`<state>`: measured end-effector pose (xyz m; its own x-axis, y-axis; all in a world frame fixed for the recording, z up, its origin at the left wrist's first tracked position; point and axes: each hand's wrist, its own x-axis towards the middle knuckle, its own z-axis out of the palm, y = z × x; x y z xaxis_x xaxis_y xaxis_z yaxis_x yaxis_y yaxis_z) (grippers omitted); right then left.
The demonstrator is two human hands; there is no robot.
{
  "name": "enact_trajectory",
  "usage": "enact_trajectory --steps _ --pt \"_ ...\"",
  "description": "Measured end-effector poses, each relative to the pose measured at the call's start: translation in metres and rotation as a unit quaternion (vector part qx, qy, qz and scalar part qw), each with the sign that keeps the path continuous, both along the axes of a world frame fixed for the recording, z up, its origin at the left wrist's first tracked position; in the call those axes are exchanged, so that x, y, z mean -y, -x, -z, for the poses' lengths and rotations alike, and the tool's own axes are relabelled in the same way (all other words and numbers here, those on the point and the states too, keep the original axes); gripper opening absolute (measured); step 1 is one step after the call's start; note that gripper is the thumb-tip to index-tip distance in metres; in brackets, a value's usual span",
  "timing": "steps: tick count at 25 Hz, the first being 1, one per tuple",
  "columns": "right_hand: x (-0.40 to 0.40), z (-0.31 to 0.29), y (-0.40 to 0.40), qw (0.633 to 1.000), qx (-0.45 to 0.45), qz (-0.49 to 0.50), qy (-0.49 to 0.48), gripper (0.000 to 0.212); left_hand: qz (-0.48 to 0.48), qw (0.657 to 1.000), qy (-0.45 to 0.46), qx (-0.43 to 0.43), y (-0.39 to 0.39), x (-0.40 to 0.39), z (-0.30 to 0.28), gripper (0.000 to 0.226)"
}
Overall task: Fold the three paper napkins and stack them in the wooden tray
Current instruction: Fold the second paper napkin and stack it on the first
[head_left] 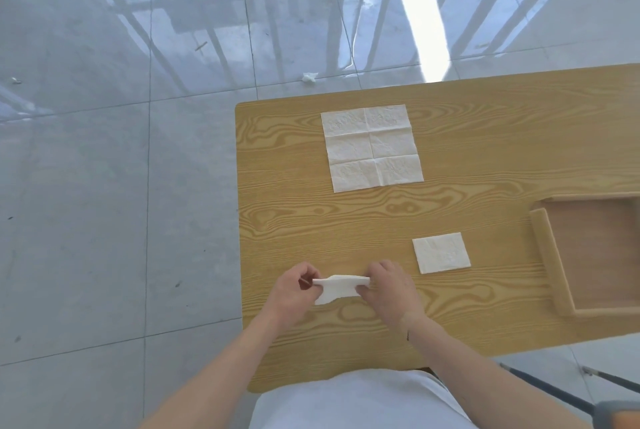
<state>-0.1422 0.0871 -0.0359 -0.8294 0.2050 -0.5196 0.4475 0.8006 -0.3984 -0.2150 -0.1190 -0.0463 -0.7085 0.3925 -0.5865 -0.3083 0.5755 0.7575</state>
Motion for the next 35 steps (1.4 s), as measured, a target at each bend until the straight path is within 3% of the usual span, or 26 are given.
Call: enact_trajectory --steps 3,12,18,24,28,35 --pt "-0.014 -0.008 -0.006 0.987 0.023 0.105 0.121 0.012 -0.025 0.999 -0.008 0.025 -0.003 -0.008 -0.001 0.012" --pt "-0.080 -0.019 -0.020 0.946 -0.004 0.204 0.252 0.002 -0.156 0.964 -0.083 0.200 -0.023 -0.071 -0.014 0.021" --pt "-0.151 -0.022 -0.032 0.945 -0.014 0.212 0.249 0.007 -0.141 0.978 -0.032 0.153 -0.041 -0.140 -0.016 0.007" --pt "-0.203 -0.014 -0.044 0.948 -0.013 0.209 0.241 0.007 -0.138 0.985 0.017 0.099 -0.053 -0.191 -0.013 0.011" --pt "-0.217 -0.011 -0.040 0.945 -0.009 0.234 0.230 0.004 -0.135 0.987 0.032 0.085 -0.054 -0.209 -0.012 0.007" --pt "-0.223 -0.006 -0.025 0.941 0.001 0.254 0.223 0.017 -0.147 0.986 0.056 0.060 -0.045 -0.224 -0.005 0.007"
